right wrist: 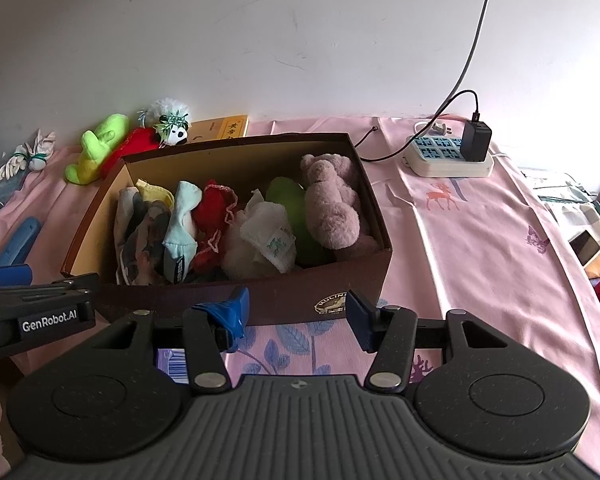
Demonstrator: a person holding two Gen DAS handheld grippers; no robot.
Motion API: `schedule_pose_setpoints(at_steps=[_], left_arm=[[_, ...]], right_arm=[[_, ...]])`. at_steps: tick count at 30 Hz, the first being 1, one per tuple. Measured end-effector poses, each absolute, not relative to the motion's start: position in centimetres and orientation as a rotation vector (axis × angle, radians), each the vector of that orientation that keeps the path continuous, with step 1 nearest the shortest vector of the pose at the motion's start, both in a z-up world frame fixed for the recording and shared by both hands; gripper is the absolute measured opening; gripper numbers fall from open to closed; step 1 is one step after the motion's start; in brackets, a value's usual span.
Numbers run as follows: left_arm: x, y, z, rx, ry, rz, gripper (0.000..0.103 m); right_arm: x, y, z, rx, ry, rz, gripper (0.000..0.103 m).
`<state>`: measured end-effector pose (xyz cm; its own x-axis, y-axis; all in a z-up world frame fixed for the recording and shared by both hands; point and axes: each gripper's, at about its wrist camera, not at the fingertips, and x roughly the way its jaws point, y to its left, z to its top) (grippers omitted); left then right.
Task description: Organize soft objects
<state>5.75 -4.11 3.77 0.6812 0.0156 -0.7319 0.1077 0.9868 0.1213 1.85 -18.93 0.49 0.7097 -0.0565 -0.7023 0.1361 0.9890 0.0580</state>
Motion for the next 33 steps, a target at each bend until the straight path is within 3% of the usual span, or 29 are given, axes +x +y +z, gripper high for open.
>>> schedule_pose_setpoints(at_steps=[33], left_arm=[[9.2,-4.3,2.5,0.169,0.836,-0.073,0.070]], right_arm=[[4.3,-19.3,0.0,0.125,0.777,-0.125,0.039]])
